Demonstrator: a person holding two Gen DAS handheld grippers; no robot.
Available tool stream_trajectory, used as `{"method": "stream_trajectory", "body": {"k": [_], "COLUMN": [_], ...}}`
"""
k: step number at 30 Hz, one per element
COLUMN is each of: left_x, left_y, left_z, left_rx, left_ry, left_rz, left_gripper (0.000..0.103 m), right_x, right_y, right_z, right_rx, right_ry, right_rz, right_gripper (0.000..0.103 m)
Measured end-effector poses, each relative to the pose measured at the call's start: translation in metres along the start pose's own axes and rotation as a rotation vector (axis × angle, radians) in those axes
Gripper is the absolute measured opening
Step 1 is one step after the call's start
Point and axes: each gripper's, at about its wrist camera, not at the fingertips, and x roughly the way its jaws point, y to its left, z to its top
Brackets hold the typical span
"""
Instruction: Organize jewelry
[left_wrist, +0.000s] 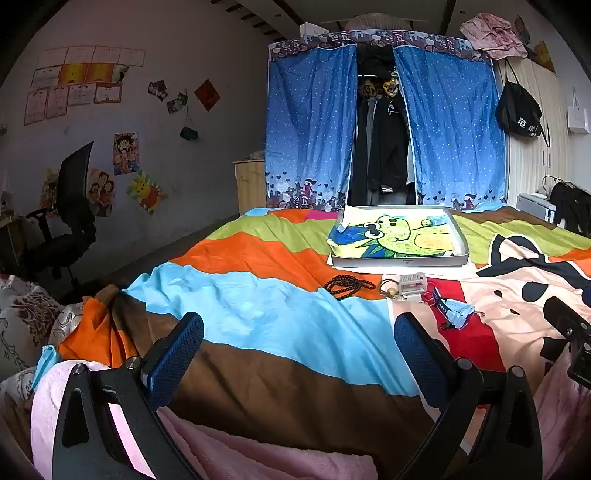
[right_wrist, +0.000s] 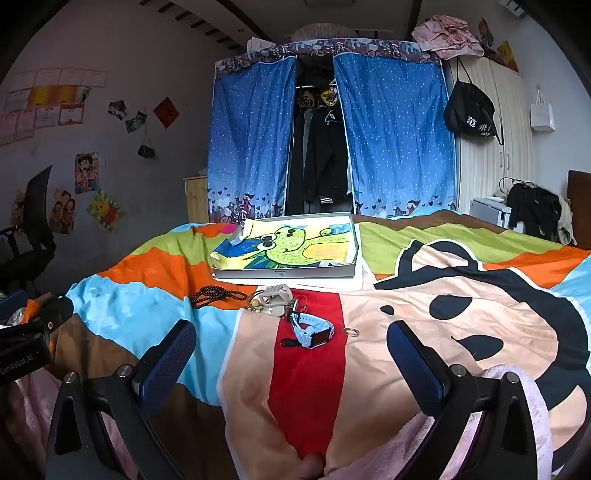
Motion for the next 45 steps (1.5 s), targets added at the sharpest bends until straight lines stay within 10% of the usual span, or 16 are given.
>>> {"method": "stream_trajectory", "body": {"k": [45], "left_x": [-0.0003], "left_y": [0.0053], "left_z": [-0.0009], "left_rx": [0.0], "left_ry": [0.0], "left_rz": [0.001], "left_gripper": [0.101], "right_x": [0.0017], "right_y": [-0.0013], "right_z": [-0.0013], "right_rx": [0.005], "right_ry": [0.01], "right_rz": [0.002], "right_gripper": [0.103]}}
